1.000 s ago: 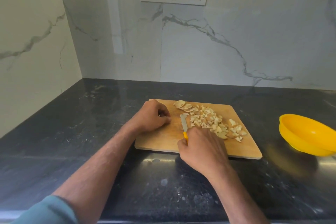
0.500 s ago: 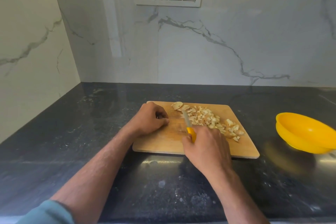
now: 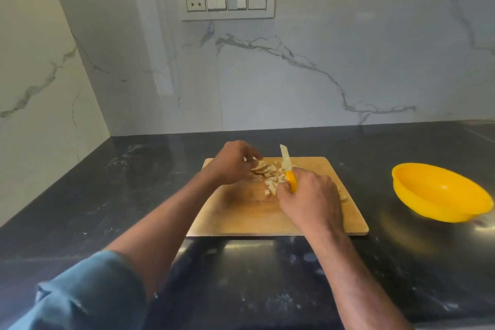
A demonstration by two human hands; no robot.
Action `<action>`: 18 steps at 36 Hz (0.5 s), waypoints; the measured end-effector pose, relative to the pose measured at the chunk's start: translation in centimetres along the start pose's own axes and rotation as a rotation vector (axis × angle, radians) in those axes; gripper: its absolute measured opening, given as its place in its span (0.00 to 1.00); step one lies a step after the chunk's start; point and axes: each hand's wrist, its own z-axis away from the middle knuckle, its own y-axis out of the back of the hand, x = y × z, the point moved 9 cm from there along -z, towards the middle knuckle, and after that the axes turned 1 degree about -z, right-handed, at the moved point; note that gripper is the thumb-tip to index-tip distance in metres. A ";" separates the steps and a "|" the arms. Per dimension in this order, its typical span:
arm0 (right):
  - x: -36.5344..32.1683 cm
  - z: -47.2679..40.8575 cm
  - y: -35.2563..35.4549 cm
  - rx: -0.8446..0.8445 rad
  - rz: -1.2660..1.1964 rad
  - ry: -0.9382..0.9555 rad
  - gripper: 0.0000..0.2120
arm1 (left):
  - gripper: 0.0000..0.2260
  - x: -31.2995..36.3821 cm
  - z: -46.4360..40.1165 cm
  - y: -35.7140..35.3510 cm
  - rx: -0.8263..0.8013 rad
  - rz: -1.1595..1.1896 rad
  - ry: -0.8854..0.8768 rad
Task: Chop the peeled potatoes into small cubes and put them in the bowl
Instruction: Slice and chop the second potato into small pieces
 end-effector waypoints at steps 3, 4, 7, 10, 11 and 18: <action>0.3 0.2 0.2 -0.001 0.012 -0.016 0.16 | 0.10 1.0 -1.8 -1.5 -0.108 -0.134 -0.020; 0.3 0.3 0.3 0.000 0.017 -0.018 0.15 | 0.11 1.3 -2.3 -2.0 -0.149 -0.188 -0.022; 0.1 0.6 0.6 0.015 0.032 -0.007 0.15 | 0.13 2.0 -3.2 -3.4 -0.264 -0.331 -0.035; -0.2 0.6 0.5 0.012 0.034 0.014 0.16 | 0.15 2.1 -3.6 -4.3 -0.357 -0.426 -0.028; -0.3 0.6 0.4 0.005 0.034 0.018 0.16 | 0.15 2.0 -3.7 -4.5 -0.373 -0.436 -0.024; -0.5 0.6 0.3 -0.031 0.013 0.021 0.16 | 0.13 1.4 -4.3 -4.1 -0.330 -0.436 -0.006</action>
